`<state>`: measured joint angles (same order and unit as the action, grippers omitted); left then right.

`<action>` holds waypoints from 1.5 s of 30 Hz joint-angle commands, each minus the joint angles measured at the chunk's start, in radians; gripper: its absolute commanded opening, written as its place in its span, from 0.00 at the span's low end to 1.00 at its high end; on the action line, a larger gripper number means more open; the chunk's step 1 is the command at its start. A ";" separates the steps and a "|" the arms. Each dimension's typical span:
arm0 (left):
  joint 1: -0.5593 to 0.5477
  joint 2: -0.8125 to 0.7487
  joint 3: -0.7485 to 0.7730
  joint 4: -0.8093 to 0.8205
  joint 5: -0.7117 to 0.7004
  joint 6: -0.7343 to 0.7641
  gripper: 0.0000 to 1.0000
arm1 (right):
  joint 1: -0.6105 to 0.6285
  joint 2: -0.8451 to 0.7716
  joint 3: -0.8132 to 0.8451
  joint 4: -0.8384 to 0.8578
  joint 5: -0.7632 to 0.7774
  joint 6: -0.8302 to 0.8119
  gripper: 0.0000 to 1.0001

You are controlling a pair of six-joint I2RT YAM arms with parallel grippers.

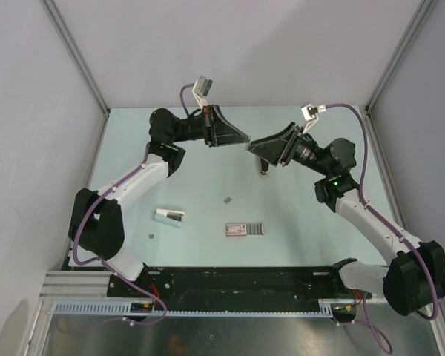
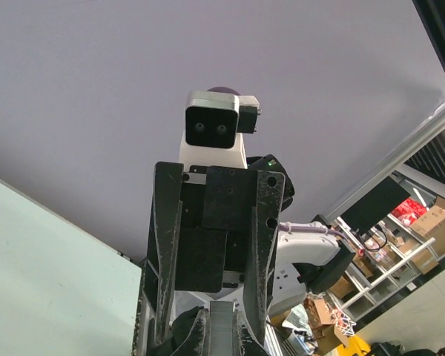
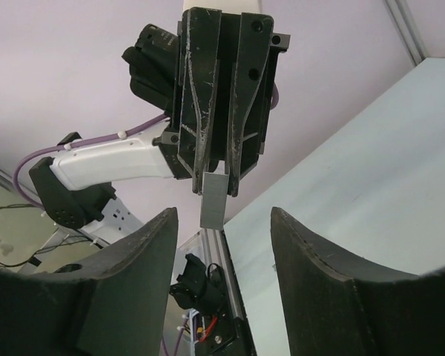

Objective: Unload the staples from the stapler

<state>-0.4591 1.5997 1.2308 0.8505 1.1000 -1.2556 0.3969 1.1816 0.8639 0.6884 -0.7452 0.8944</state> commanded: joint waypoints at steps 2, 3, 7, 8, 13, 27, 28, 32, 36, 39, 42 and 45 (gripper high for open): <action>-0.013 -0.042 -0.002 0.043 -0.018 0.025 0.08 | 0.023 0.013 0.014 0.067 0.032 0.012 0.55; -0.015 -0.042 -0.002 0.043 -0.018 0.026 0.07 | 0.026 0.014 0.014 0.065 0.037 0.011 0.54; -0.018 -0.045 -0.009 0.044 -0.014 0.034 0.08 | 0.037 0.016 0.014 0.054 0.052 -0.003 0.50; -0.018 -0.045 -0.011 0.044 -0.012 0.037 0.08 | 0.039 0.014 0.014 0.046 0.057 -0.010 0.48; -0.018 -0.049 -0.020 0.044 -0.004 0.051 0.08 | 0.048 -0.005 0.014 -0.007 0.086 -0.049 0.41; -0.015 -0.056 -0.017 0.039 0.014 0.095 0.09 | 0.071 -0.044 0.014 -0.124 0.141 -0.109 0.16; -0.015 -0.058 -0.017 0.036 0.019 0.104 0.09 | 0.071 -0.051 0.014 -0.142 0.151 -0.116 0.14; -0.013 -0.069 -0.018 0.009 0.037 0.149 0.14 | 0.071 -0.071 0.014 -0.187 0.175 -0.133 0.09; -0.007 -0.080 -0.012 -0.084 0.038 0.216 0.24 | 0.072 -0.077 0.014 -0.225 0.176 -0.141 0.08; 0.005 -0.087 0.025 -0.263 0.019 0.324 0.40 | 0.080 -0.084 0.014 -0.290 0.180 -0.167 0.08; 0.017 -0.097 0.123 -0.633 -0.074 0.574 0.51 | 0.096 -0.100 0.014 -0.415 0.205 -0.221 0.07; 0.035 -0.115 0.171 -0.868 -0.175 0.725 0.73 | 0.115 -0.110 0.014 -0.530 0.231 -0.270 0.06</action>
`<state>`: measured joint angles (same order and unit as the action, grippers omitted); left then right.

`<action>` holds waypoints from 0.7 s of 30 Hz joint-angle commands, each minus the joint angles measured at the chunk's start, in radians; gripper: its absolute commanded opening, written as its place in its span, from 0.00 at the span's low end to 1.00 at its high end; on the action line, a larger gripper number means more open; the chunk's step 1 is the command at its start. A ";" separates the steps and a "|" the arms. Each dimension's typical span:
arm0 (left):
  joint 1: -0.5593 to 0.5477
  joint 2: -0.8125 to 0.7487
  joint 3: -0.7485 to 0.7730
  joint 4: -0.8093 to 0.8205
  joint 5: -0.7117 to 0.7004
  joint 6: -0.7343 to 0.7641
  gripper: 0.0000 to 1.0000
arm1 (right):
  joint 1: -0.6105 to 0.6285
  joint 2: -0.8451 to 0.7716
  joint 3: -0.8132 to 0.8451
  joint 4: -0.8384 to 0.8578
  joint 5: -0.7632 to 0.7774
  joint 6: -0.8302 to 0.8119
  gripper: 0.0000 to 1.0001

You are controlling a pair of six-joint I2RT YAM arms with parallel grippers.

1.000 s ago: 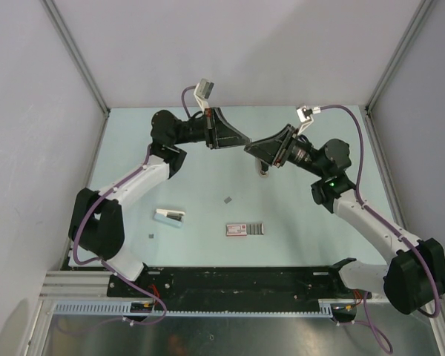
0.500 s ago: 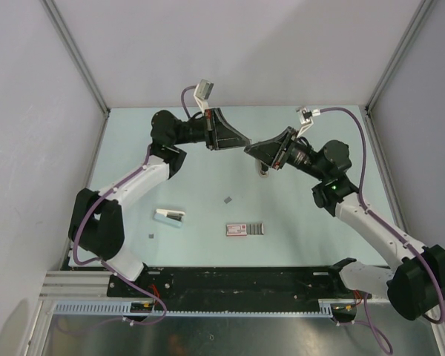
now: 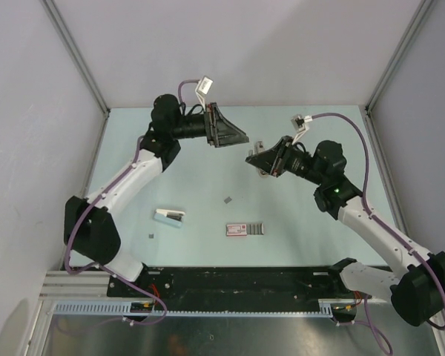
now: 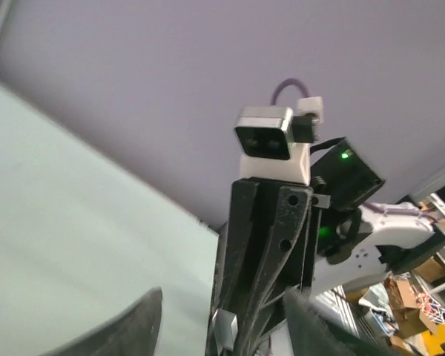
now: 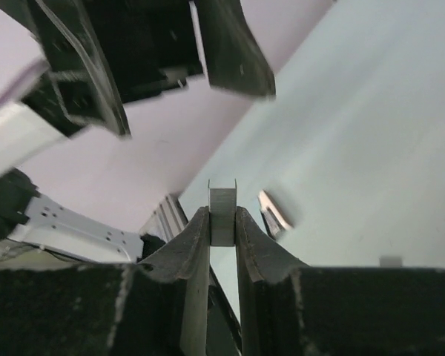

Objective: Unload the staples from the stapler

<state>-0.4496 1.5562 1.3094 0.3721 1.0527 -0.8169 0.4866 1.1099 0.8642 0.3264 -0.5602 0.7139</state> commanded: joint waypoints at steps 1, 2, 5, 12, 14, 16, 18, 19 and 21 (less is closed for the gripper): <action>0.036 -0.076 0.094 -0.436 -0.149 0.311 0.81 | 0.031 -0.041 0.013 -0.202 0.058 -0.102 0.06; 0.045 -0.079 0.095 -0.474 -0.165 0.338 0.90 | 0.040 -0.041 0.013 -0.231 0.070 -0.113 0.06; 0.062 -0.096 0.080 -0.591 -0.233 0.465 0.98 | 0.082 -0.035 0.013 -0.330 0.135 -0.146 0.07; 0.066 -0.145 -0.060 -0.706 -0.504 0.836 0.99 | 0.288 0.049 0.013 -0.626 0.487 -0.129 0.06; 0.064 -0.150 -0.089 -0.718 -0.578 0.891 1.00 | 0.353 0.077 0.013 -0.698 0.623 -0.089 0.03; 0.064 -0.152 -0.107 -0.737 -0.636 0.916 1.00 | 0.410 0.103 0.013 -0.756 0.734 -0.041 0.01; 0.065 -0.155 -0.122 -0.755 -0.679 0.930 0.99 | 0.463 0.127 0.013 -0.798 0.822 0.007 0.00; 0.063 -0.161 -0.131 -0.760 -0.698 0.939 0.99 | 0.488 0.138 0.013 -0.815 0.861 0.032 0.00; 0.059 -0.178 -0.152 -0.767 -0.740 0.960 0.99 | 0.533 0.162 0.013 -0.844 0.918 0.085 0.00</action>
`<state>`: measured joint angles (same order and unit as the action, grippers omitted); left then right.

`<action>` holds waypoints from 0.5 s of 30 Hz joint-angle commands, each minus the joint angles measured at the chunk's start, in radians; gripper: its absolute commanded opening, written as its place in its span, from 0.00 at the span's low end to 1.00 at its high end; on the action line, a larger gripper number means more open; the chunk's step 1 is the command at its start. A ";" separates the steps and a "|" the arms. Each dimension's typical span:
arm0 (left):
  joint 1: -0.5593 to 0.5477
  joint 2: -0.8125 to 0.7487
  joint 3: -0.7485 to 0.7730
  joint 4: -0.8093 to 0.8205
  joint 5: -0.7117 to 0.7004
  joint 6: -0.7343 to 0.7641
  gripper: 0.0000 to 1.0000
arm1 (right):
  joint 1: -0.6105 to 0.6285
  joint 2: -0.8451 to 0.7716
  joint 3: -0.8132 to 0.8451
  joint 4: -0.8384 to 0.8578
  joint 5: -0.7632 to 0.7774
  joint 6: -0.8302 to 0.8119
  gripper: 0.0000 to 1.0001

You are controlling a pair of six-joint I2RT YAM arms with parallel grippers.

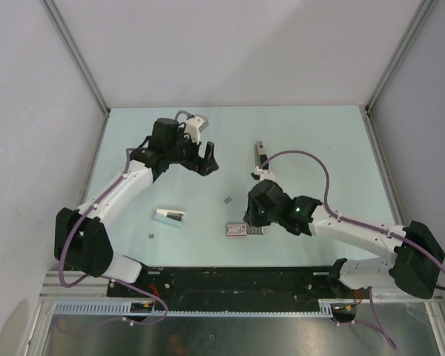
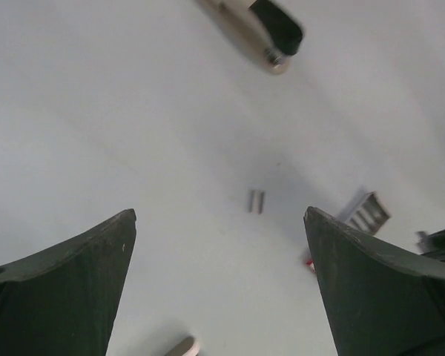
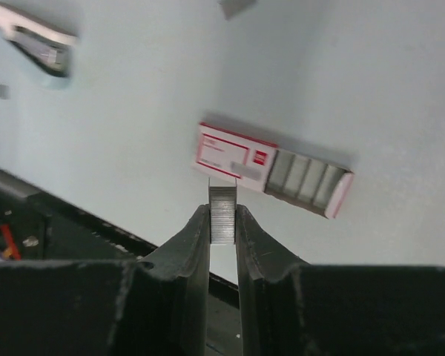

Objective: Unload the staples from the stapler

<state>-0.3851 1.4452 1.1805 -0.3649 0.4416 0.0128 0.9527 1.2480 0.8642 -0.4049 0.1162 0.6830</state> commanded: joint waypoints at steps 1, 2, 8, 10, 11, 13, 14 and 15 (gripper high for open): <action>-0.010 -0.073 -0.030 -0.037 -0.149 0.146 0.99 | 0.085 0.040 0.013 -0.124 0.264 0.140 0.00; -0.013 -0.078 -0.035 -0.046 -0.166 0.158 0.99 | 0.103 0.057 0.013 -0.135 0.278 0.164 0.00; -0.008 -0.087 -0.081 -0.096 -0.160 0.136 1.00 | 0.171 0.147 0.018 -0.164 0.324 0.275 0.00; 0.000 -0.091 -0.096 -0.101 -0.137 0.127 1.00 | 0.187 0.168 0.033 -0.186 0.351 0.306 0.00; 0.003 -0.093 -0.100 -0.102 -0.128 0.125 0.99 | 0.192 0.177 0.041 -0.194 0.364 0.315 0.00; 0.007 -0.100 -0.106 -0.103 -0.121 0.126 1.00 | 0.197 0.194 0.052 -0.203 0.378 0.325 0.00; 0.008 -0.103 -0.107 -0.105 -0.119 0.126 0.99 | 0.198 0.203 0.055 -0.203 0.383 0.326 0.00; 0.009 -0.105 -0.106 -0.107 -0.116 0.128 1.00 | 0.199 0.210 0.059 -0.203 0.390 0.326 0.00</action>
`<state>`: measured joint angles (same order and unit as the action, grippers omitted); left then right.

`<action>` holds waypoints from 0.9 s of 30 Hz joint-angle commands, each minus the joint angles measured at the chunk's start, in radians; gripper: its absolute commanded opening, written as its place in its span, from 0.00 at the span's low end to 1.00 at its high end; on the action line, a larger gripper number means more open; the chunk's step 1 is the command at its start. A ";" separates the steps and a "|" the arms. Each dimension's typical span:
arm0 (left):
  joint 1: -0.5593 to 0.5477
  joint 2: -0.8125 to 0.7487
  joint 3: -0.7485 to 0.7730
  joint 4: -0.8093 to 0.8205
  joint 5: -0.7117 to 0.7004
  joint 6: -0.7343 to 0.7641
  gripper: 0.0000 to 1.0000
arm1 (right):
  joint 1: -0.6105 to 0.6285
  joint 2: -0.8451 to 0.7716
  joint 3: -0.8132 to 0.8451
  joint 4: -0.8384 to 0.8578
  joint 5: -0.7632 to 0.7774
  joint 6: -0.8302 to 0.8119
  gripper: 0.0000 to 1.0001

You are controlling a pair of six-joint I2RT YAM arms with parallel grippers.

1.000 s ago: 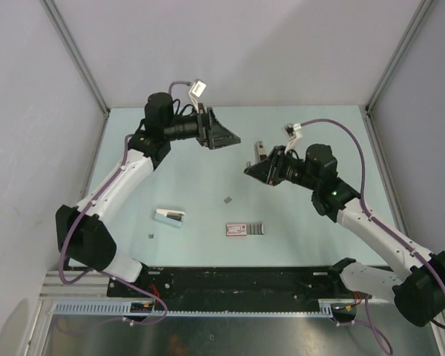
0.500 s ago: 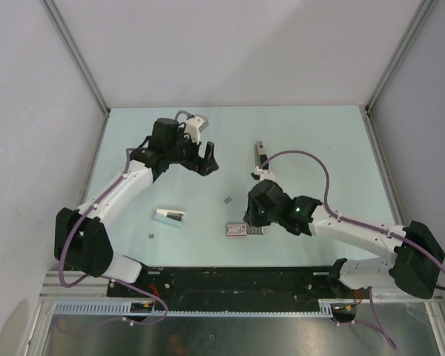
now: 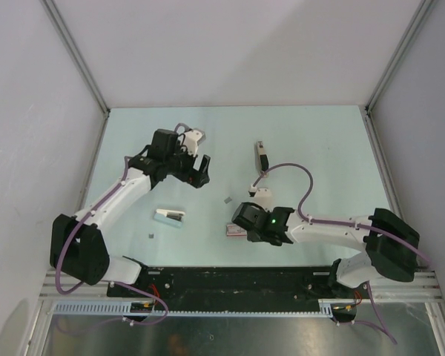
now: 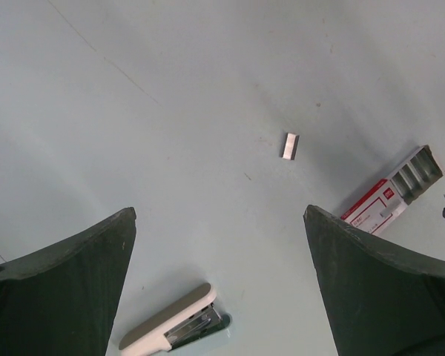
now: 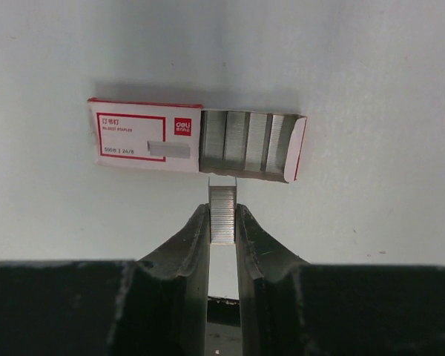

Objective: Unload the staples from the stapler

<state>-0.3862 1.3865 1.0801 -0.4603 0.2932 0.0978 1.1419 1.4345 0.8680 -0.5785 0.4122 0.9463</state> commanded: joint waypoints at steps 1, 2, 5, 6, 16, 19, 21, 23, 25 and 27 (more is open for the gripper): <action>0.010 -0.048 -0.006 -0.013 0.037 0.044 1.00 | 0.009 0.031 0.058 -0.027 0.096 0.060 0.00; 0.010 -0.050 -0.006 -0.015 0.042 0.044 1.00 | 0.008 0.038 0.063 -0.021 0.095 0.055 0.00; 0.010 -0.052 -0.005 -0.020 0.052 0.045 0.99 | 0.006 0.068 0.078 -0.009 0.084 0.042 0.00; 0.010 -0.053 -0.005 -0.022 0.055 0.046 1.00 | 0.006 0.080 0.083 -0.008 0.079 0.039 0.00; 0.010 -0.059 0.000 -0.026 0.055 0.038 0.99 | -0.013 0.122 0.097 -0.024 0.055 0.028 0.00; 0.010 -0.061 0.004 -0.026 0.058 0.036 0.99 | -0.014 0.125 0.096 -0.016 0.048 0.022 0.00; 0.010 -0.061 0.006 -0.027 0.059 0.035 0.99 | -0.015 0.132 0.097 -0.014 0.043 0.019 0.00; 0.010 -0.063 0.006 -0.027 0.062 0.035 0.99 | -0.018 0.139 0.097 -0.011 0.034 0.018 0.00; 0.010 -0.068 0.007 -0.027 0.065 0.035 0.99 | -0.019 0.145 0.096 -0.007 0.025 0.019 0.00; 0.010 -0.070 0.007 -0.027 0.066 0.034 0.99 | -0.021 0.152 0.097 -0.006 0.017 0.019 0.00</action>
<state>-0.3809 1.3594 1.0748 -0.4828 0.3222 0.0975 1.1278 1.5696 0.9279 -0.5888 0.4278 0.9642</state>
